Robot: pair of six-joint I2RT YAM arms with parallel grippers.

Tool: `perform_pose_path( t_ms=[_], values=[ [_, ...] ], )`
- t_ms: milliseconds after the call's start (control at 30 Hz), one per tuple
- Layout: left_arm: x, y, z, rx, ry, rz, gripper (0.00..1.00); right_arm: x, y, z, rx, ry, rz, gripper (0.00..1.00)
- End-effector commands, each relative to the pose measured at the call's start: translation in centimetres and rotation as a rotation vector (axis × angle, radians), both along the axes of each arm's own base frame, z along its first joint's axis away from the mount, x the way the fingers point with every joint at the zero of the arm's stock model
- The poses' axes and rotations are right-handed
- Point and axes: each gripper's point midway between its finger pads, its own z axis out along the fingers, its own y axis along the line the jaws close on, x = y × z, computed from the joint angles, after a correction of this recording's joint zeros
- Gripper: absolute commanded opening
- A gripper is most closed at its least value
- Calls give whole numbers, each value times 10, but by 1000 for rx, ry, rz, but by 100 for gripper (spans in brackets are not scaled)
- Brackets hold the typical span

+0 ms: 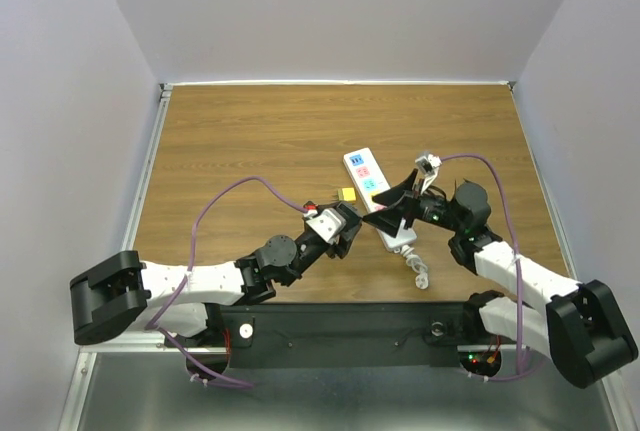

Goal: Insert the plug

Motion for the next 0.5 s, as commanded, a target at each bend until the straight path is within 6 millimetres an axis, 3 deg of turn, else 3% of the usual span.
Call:
perform_pose_path(
  t_ms=[0, 200, 467],
  values=[
    [2, -3, 30, -54, -71, -8, 0, -14, 9, 32, 69, -73, 115, 100],
    [3, -6, 25, -34, -69, -17, 0, -26, 9, 41, 113, -79, 146, 100],
    [2, -15, 30, -21, -100, -48, 0, -16, 13, 33, 103, -52, 129, 100]
  ],
)
